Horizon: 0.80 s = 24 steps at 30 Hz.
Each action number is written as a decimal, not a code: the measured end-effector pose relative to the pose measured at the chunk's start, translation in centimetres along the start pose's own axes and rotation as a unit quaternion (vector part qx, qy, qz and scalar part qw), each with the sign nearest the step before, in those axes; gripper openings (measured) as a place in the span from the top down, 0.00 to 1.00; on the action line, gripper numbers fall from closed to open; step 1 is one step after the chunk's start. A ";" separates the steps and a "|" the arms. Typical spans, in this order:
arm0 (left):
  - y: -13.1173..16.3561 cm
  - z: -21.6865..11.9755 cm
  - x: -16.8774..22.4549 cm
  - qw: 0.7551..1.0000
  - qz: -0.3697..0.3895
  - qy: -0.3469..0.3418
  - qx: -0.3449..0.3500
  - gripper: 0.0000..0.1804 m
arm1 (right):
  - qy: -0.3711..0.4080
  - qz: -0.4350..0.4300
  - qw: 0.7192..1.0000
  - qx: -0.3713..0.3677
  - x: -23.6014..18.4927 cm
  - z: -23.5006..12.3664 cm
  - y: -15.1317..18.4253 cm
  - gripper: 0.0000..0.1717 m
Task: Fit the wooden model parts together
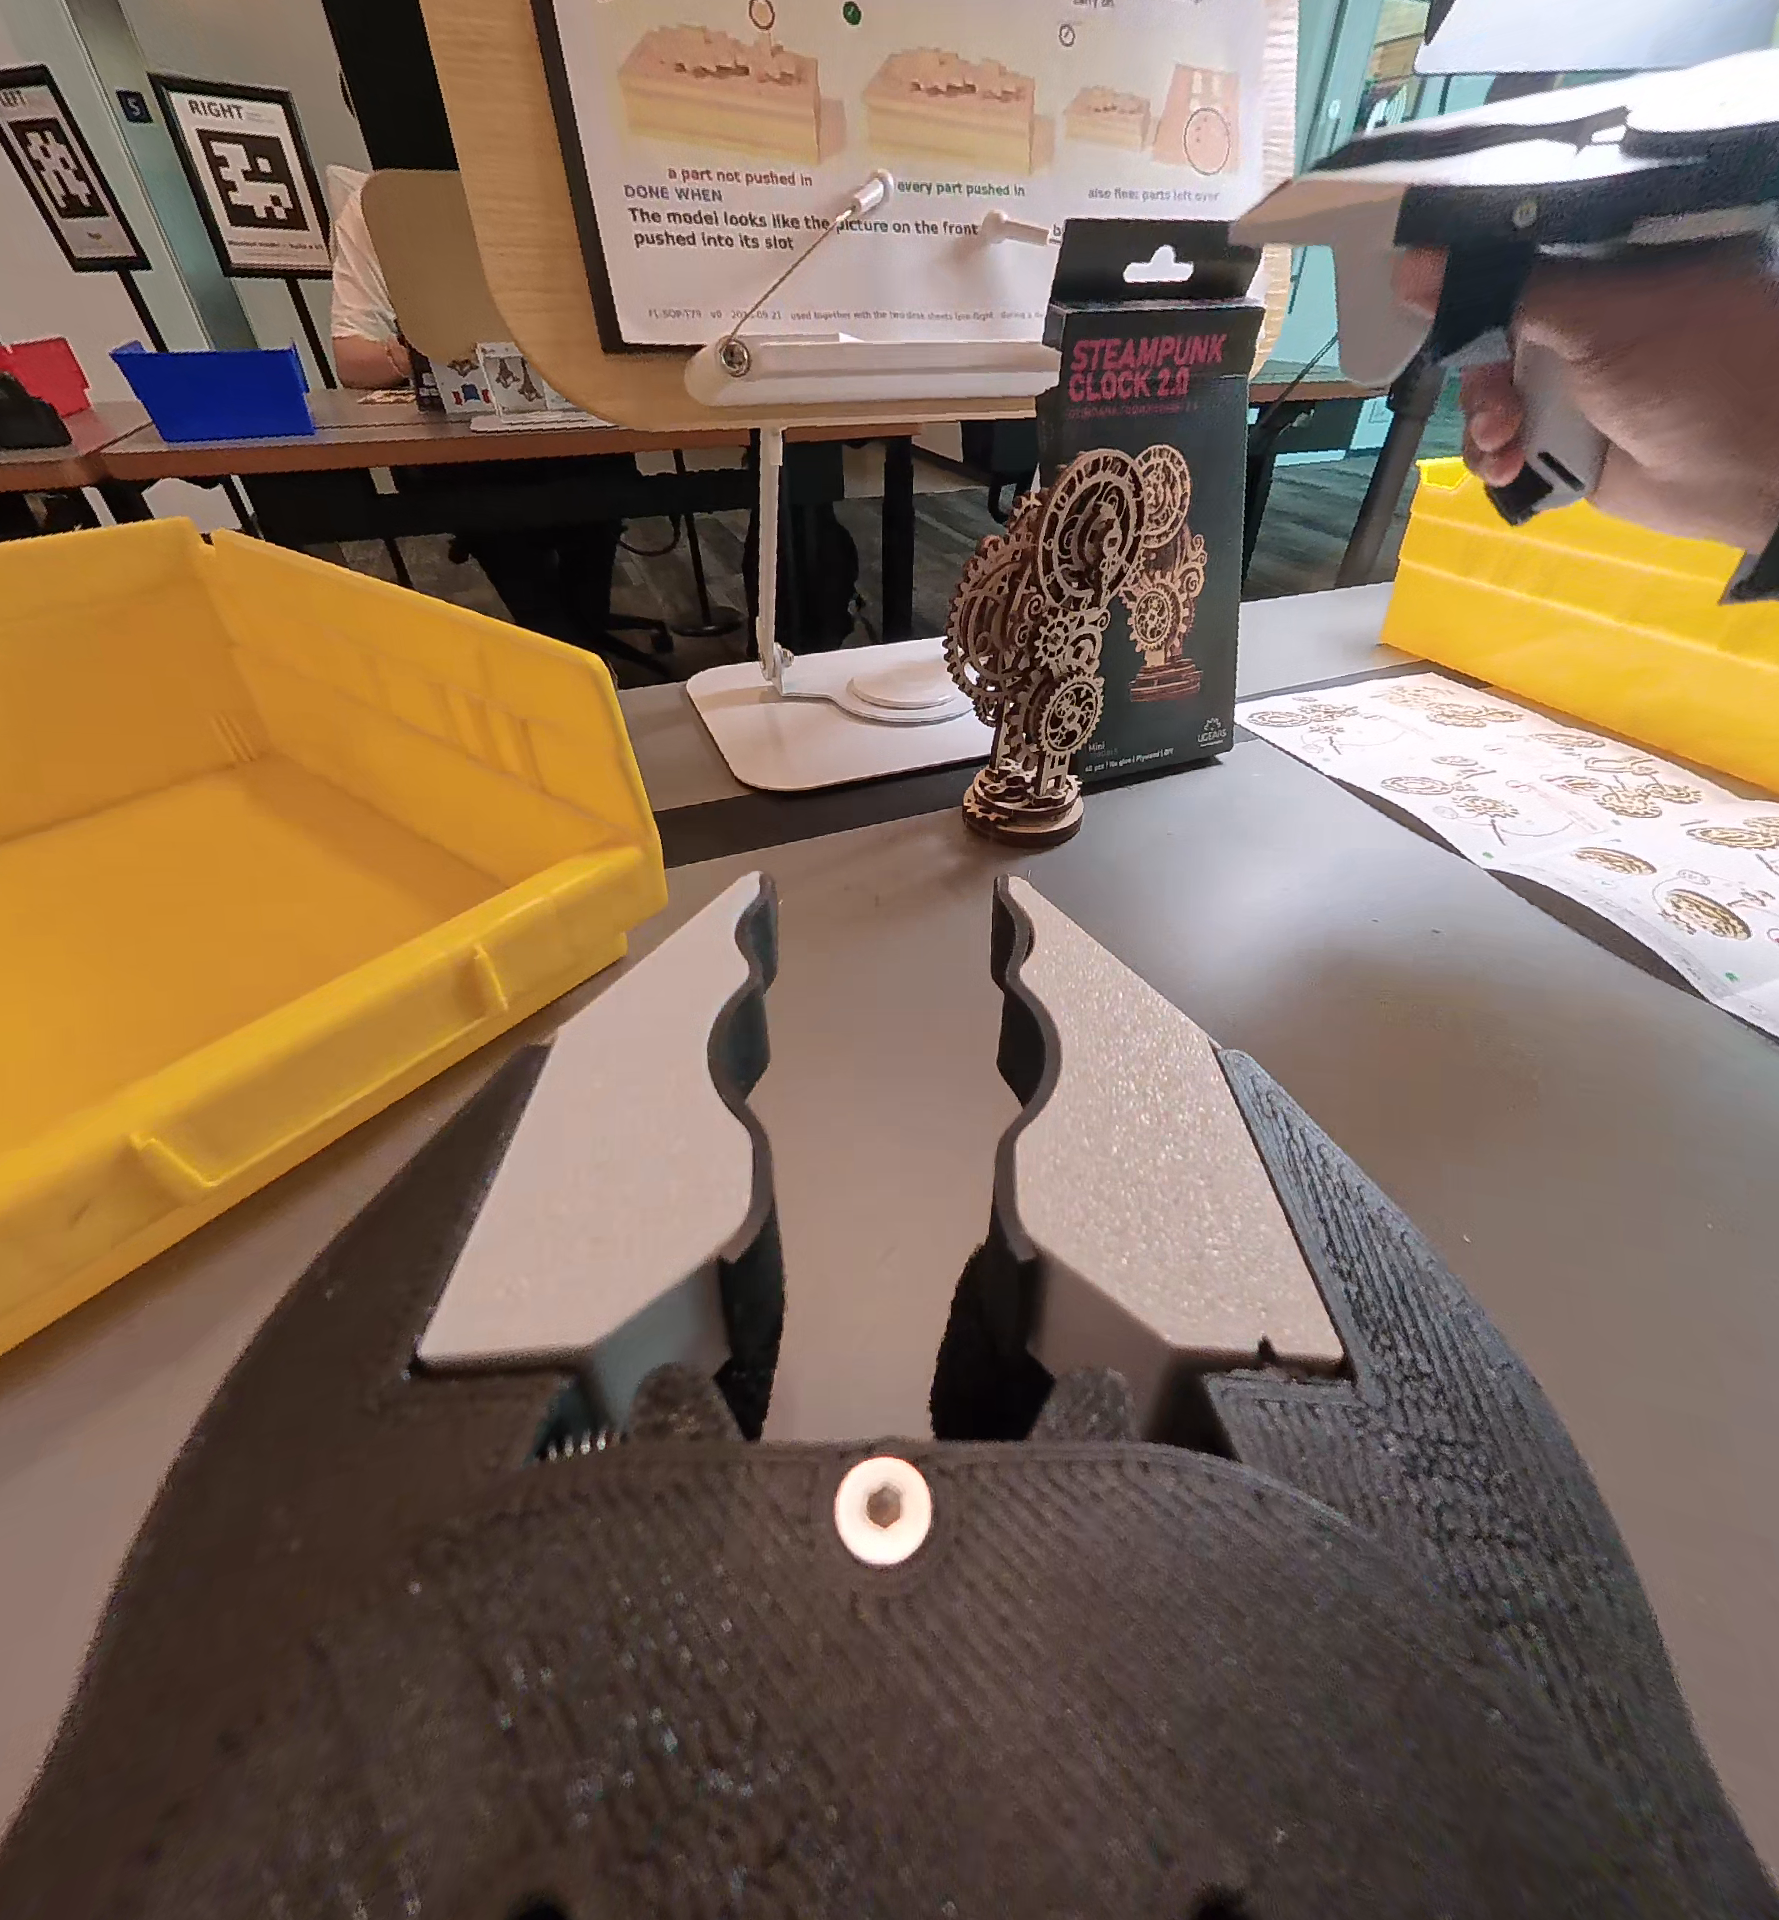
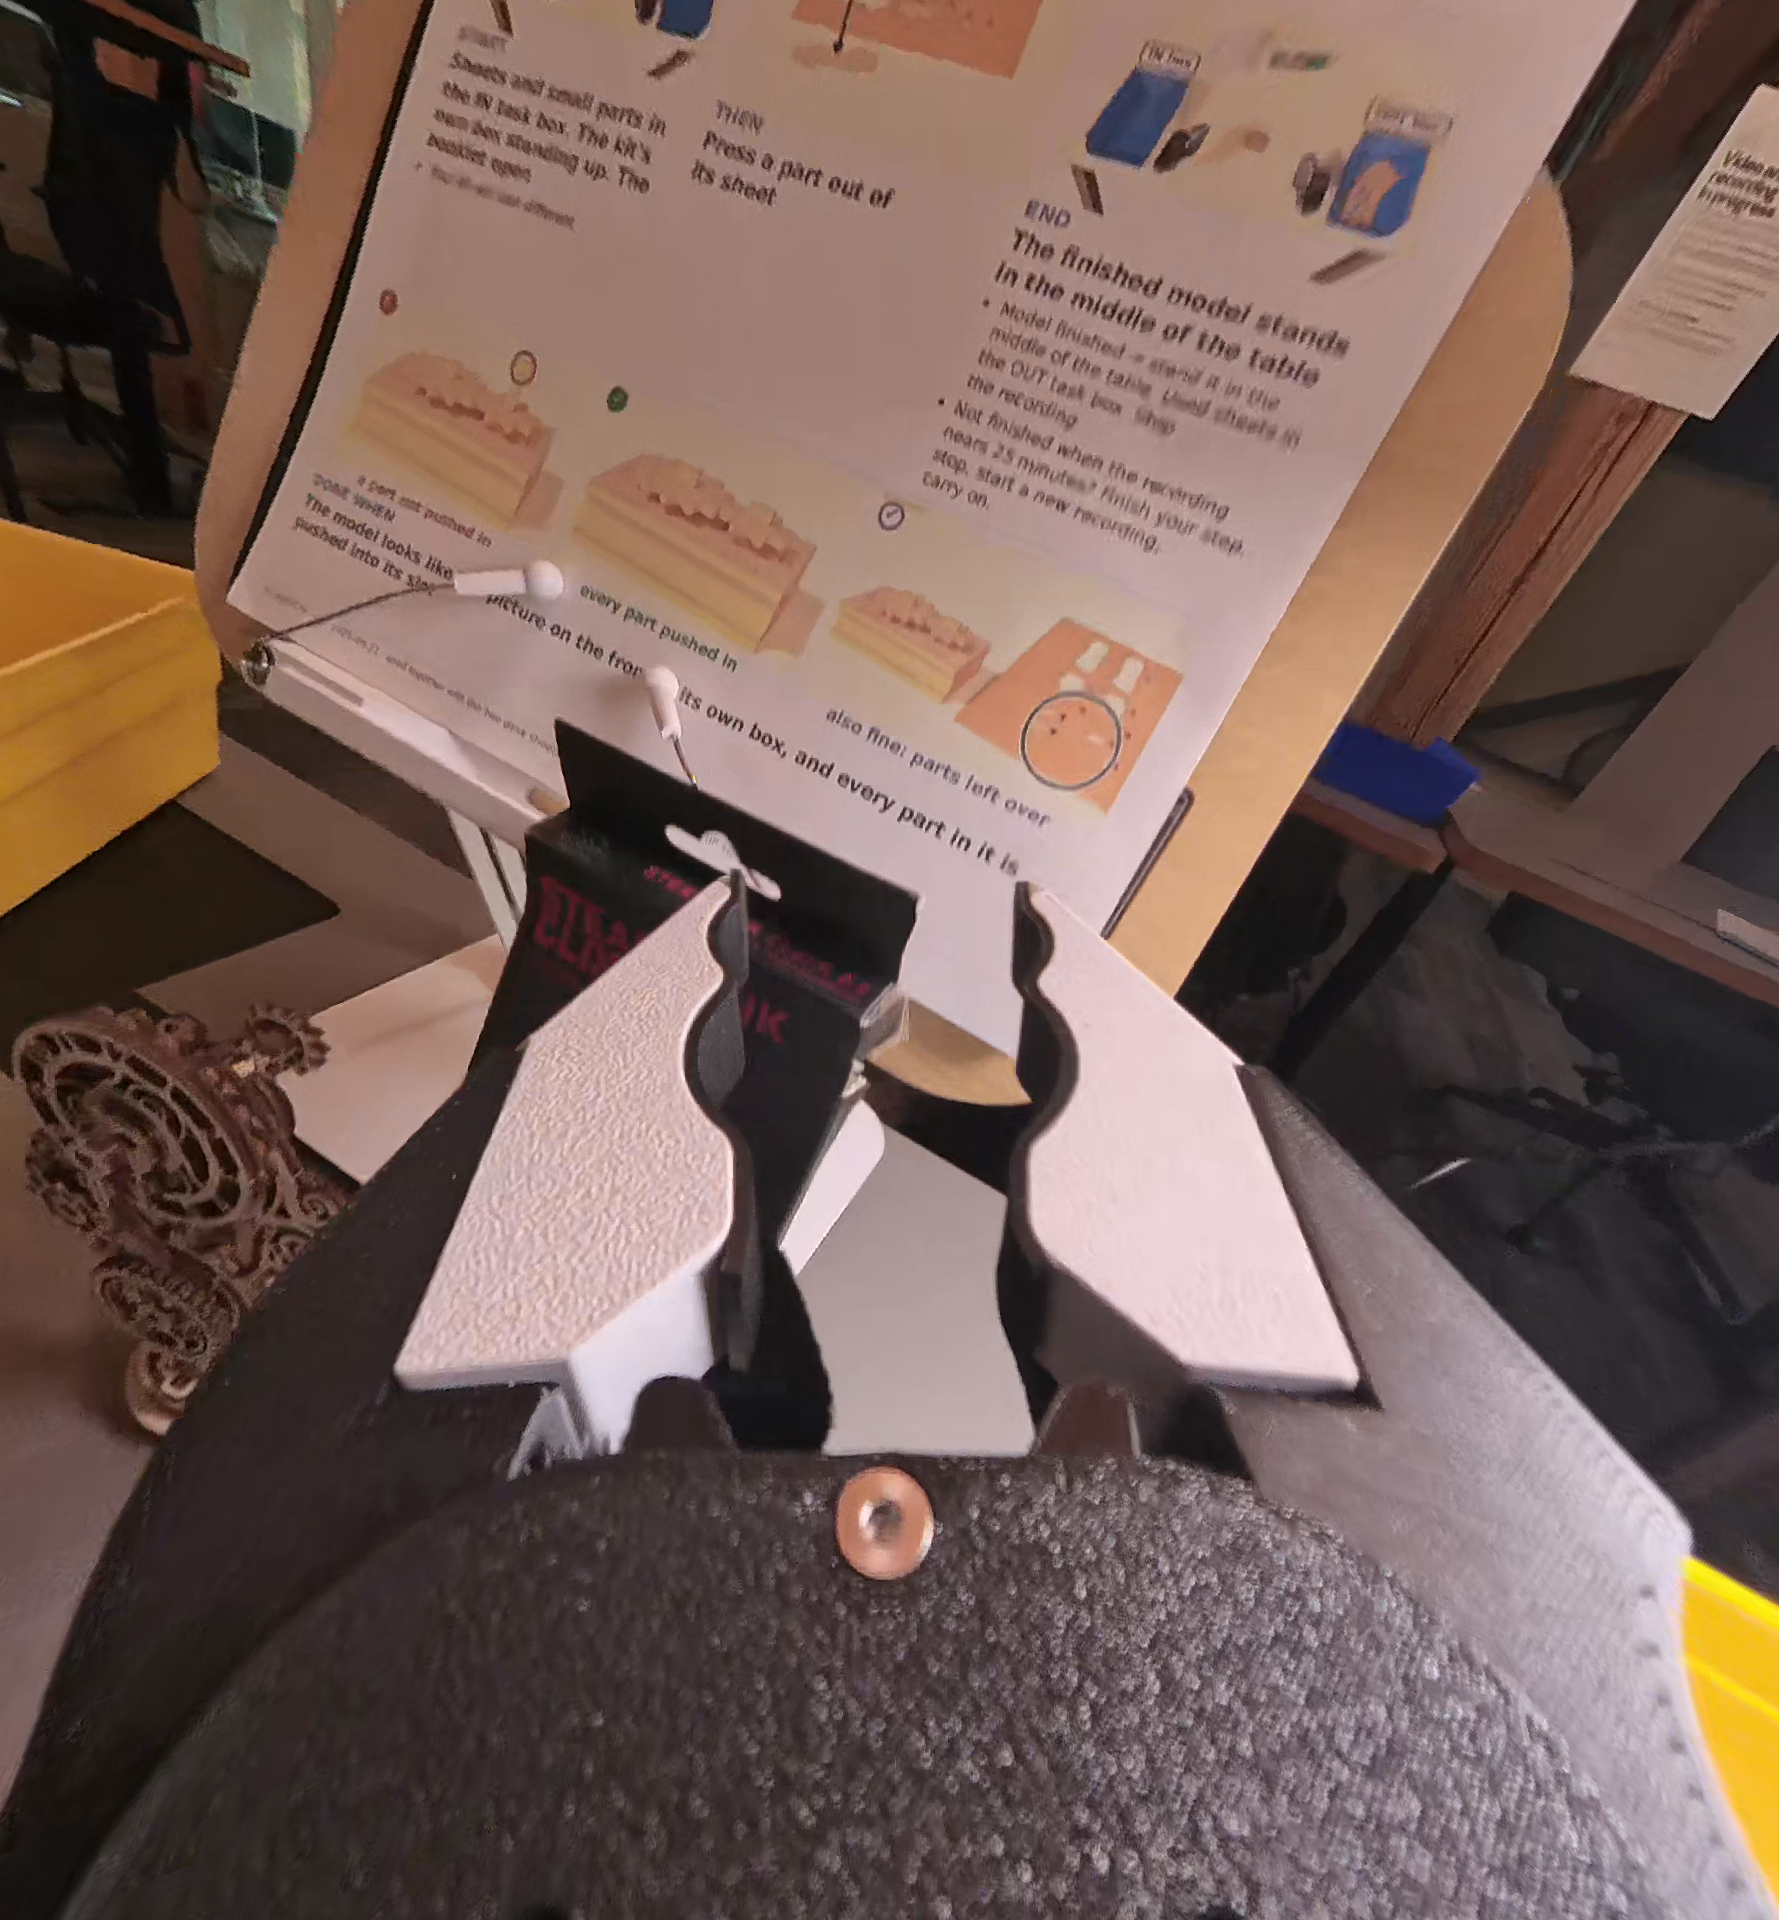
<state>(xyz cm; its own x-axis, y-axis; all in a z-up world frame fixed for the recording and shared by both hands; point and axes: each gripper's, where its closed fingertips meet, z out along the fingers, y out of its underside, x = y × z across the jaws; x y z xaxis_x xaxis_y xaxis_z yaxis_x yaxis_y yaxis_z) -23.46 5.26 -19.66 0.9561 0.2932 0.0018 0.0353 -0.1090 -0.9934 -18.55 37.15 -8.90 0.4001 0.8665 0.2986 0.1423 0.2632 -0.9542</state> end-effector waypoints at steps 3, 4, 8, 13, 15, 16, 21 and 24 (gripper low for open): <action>0.1 0.1 0.0 1.000 -0.002 0.001 -0.002 0.78 | -0.030 0.040 0.998 -0.031 -0.5 -0.2 3.1 0.62; 0.2 0.1 0.0 1.000 -0.002 0.001 -0.003 0.78 | -0.043 0.057 0.997 -0.039 -0.8 -0.2 4.0 0.60; 0.4 0.2 0.1 1.000 -0.001 0.002 -0.006 0.79 | -0.108 0.101 0.987 -0.065 -2.7 0.0 7.1 0.58; 0.6 0.3 0.0 1.000 -0.004 0.002 -0.010 0.79 | -0.175 0.105 0.975 -0.093 -5.3 0.5 9.2 0.76; 0.7 0.3 0.0 1.000 -0.008 0.004 -0.012 0.79 | -0.195 0.114 0.971 -0.083 -5.7 0.4 8.7 0.80; 0.7 0.3 0.0 1.000 -0.010 0.004 -0.012 0.79 | -0.206 0.118 0.969 -0.074 -5.8 0.2 8.3 0.83; 0.7 0.4 0.1 1.000 -0.014 0.009 -0.013 0.80 | -0.205 0.136 0.968 -0.055 -5.2 -0.3 7.5 0.89; 0.7 0.4 0.3 1.000 -0.012 0.012 -0.014 0.80 | -0.197 0.170 0.964 -0.057 -4.5 -0.2 8.1 0.88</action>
<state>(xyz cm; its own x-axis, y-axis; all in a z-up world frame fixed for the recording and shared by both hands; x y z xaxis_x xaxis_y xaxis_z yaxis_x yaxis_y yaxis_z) -23.24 5.69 -20.43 0.9615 0.2734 0.0294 0.0668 -0.1285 -0.9895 -18.99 35.25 -18.01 0.0692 0.9941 -0.0831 0.1718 -0.0939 -0.9807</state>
